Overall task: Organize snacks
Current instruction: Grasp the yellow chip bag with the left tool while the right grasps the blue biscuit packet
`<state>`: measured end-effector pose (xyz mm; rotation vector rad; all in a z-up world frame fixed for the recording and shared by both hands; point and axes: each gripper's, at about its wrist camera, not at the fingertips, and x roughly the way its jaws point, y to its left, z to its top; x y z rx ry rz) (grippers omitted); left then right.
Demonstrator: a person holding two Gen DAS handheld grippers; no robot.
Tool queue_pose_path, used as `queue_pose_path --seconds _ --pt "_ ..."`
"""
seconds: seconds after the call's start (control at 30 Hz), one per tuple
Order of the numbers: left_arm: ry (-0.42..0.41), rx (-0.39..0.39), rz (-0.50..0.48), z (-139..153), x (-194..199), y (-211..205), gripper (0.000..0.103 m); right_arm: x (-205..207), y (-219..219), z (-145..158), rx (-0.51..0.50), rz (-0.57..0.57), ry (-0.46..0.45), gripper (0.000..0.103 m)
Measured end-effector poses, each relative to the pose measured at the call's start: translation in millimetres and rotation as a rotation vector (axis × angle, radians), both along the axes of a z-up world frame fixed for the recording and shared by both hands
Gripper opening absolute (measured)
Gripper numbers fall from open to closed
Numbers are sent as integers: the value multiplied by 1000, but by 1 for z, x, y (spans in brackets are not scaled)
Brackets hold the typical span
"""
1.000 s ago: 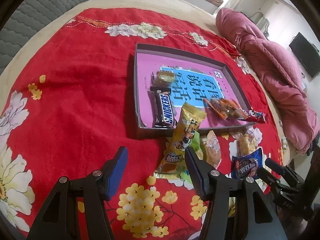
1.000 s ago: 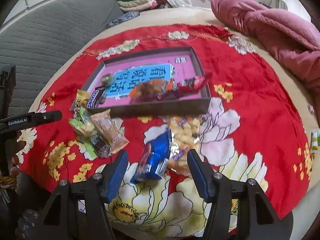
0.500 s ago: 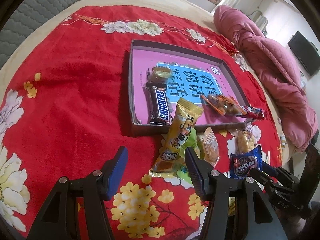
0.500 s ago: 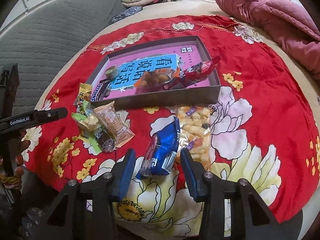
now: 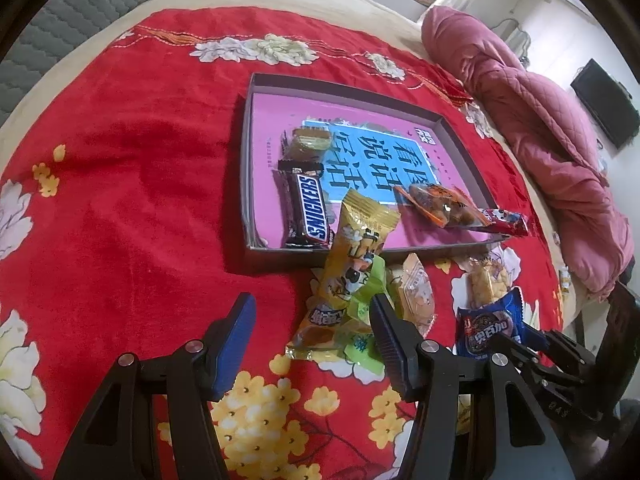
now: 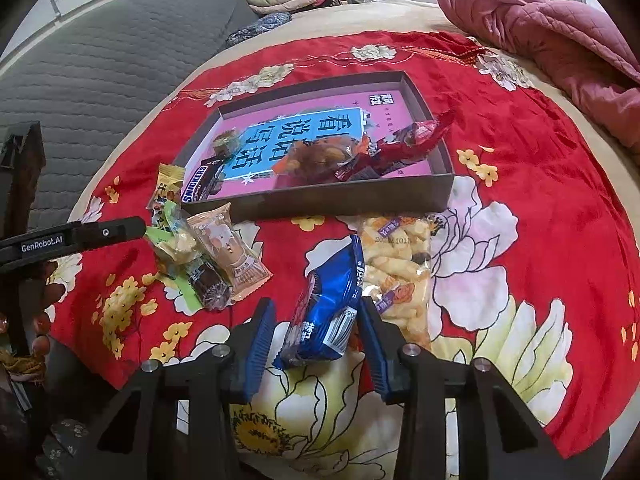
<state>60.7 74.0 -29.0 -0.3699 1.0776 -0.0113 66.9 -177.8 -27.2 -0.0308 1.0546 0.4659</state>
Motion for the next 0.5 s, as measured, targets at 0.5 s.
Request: queue_pose_path --seconds 0.5 --pt "19 51 -5 -14 20 -6 60 1 18 -11 -35 59 -15 40"
